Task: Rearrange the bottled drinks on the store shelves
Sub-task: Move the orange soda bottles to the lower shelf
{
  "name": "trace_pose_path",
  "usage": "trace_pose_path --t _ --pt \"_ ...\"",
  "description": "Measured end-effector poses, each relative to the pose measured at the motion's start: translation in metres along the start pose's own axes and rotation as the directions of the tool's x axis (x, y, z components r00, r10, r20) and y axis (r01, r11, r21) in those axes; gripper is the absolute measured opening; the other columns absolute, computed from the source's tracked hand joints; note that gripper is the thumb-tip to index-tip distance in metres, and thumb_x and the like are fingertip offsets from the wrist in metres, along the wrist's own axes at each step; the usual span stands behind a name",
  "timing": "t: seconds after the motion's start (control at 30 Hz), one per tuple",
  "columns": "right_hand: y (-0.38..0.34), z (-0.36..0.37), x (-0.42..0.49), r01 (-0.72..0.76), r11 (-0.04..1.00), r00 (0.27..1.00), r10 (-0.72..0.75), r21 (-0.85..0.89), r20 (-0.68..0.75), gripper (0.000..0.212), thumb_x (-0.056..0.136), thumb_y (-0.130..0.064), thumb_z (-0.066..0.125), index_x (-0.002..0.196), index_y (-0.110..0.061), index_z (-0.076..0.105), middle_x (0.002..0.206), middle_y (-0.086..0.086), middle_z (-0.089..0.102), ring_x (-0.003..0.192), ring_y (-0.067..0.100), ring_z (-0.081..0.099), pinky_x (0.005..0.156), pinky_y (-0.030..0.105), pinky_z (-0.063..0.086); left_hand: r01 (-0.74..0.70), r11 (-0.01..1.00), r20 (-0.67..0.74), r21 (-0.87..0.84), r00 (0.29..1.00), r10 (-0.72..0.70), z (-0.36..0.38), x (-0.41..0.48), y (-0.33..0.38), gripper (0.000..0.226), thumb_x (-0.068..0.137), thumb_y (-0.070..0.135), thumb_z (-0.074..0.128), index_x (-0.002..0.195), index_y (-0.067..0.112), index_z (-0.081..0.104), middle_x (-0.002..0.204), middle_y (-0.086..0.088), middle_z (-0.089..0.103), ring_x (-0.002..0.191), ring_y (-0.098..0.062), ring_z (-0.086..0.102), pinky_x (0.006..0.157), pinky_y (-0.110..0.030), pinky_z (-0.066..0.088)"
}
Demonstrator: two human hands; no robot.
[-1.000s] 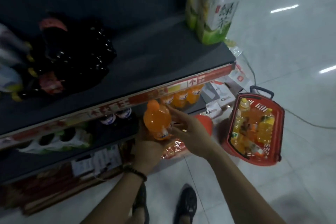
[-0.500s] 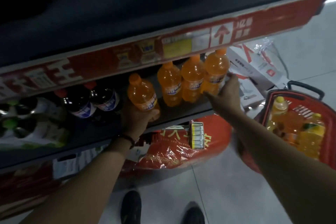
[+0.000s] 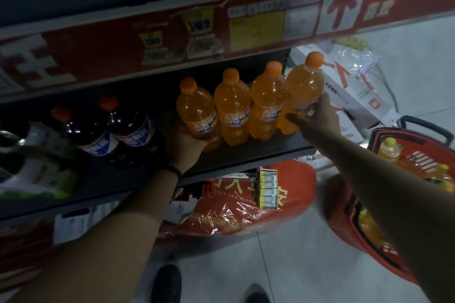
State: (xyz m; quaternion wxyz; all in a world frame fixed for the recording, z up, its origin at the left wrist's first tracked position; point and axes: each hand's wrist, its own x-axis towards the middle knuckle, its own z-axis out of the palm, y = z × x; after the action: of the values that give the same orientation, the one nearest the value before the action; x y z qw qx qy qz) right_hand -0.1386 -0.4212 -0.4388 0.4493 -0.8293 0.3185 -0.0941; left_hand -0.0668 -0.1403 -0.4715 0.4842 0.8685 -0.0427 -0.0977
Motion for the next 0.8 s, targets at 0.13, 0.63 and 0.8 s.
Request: trace_pose_path --t 0.13,0.63,0.8 --pt "0.001 0.0 0.001 -0.004 0.999 1.0 0.005 -0.054 0.011 0.081 0.086 -0.029 0.086 0.152 -0.023 0.04 0.144 0.006 0.061 0.133 0.028 0.058 0.107 0.052 0.052 0.045 0.999 -0.042 0.006 0.998 -0.044 0.004 -0.003 0.002 0.064 0.08 0.007 0.09 0.137 0.006 0.061 0.136 -0.012 0.066 0.117 -0.011 0.052 0.1 -0.026 0.041" --pt "-0.031 -0.014 -0.036 -0.075 0.994 0.989 0.085 -0.083 0.124 0.016 0.097 -0.028 0.072 0.101 -0.025 0.058 0.094 -0.004 0.066 0.092 0.019 0.066 0.062 0.025 0.043 0.173 0.981 -0.009 0.089 0.985 -0.173 -0.016 -0.028 0.019 0.057 0.077 0.05 0.08 0.124 0.024 0.062 0.12 0.005 0.069 0.109 -0.018 0.068 0.085 -0.039 0.059" --pt "-0.079 -0.037 -0.11 0.071 0.968 0.898 0.044 -0.243 0.438 0.023 0.105 -0.027 0.063 0.124 -0.016 0.064 0.104 -0.005 0.063 0.085 0.006 0.061 0.064 0.016 0.041 0.288 0.947 0.217 0.141 0.925 -0.313 -0.062 -0.105 0.082 0.056 0.094 0.032 0.077 0.144 0.024 0.053 0.133 0.004 0.062 0.122 -0.022 0.063 0.1 -0.04 0.053"
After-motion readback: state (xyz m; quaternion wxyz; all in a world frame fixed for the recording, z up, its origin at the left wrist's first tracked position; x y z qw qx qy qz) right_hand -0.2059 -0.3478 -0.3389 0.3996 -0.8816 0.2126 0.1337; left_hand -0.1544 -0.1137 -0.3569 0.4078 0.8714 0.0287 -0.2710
